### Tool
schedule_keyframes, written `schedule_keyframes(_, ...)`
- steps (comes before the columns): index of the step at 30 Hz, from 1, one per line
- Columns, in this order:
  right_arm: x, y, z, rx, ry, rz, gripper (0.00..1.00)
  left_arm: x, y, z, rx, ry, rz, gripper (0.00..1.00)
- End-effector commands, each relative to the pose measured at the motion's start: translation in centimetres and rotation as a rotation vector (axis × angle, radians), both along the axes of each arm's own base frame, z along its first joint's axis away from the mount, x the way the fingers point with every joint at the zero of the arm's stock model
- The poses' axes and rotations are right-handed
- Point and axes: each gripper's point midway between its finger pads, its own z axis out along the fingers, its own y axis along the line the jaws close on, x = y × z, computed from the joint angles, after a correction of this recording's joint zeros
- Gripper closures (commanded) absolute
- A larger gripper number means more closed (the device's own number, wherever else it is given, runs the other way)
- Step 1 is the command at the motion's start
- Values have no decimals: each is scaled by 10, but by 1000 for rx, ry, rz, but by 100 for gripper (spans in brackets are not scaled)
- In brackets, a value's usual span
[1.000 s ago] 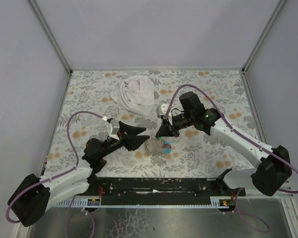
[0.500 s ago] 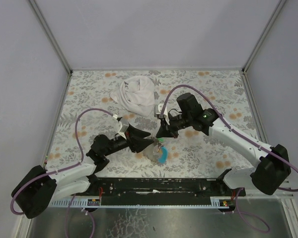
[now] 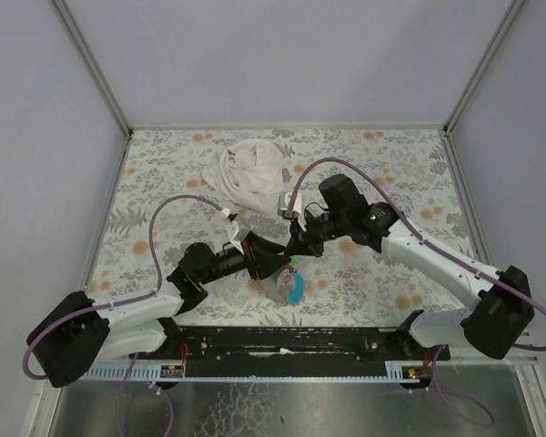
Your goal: Put the keys on the keyring
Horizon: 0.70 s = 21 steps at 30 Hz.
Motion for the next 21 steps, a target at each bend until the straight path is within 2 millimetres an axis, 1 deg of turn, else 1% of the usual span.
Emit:
schedule_keyframes(1, 4, 10, 43, 102, -88, -10, 100, 11, 0, -2, 35, -19, 52, 60)
schedule_keyframes(6, 5, 8, 48, 120, -106, -35, 100, 16, 4, -16, 77, -2, 91, 61)
schedule_keyframes(8, 3, 8, 49, 127, -105, -31, 100, 16, 4, -18, 86, -4, 92, 65)
schedule_keyframes(9, 3, 8, 48, 126, -103, -31, 100, 16, 4, -17, 86, -9, 88, 70)
schedule_keyframes(11, 3, 8, 48, 125, -100, -32, 100, 14, 3, -15, 83, -24, 74, 85)
schedule_keyframes(12, 4, 8, 46, 119, -100, -36, 100, 14, 3, -15, 84, -29, 72, 91)
schedule_keyframes(14, 6, 5, 44, 109, -106, -58, 100, 13, 3, -15, 88, -41, 68, 99)
schedule_keyframes(18, 14, -3, 39, 80, -116, -137, 100, 11, 6, -16, 87, -54, 76, 100)
schedule_keyframes(21, 22, -11, 29, 35, -106, -219, 100, 12, 9, -18, 91, -62, 94, 100)
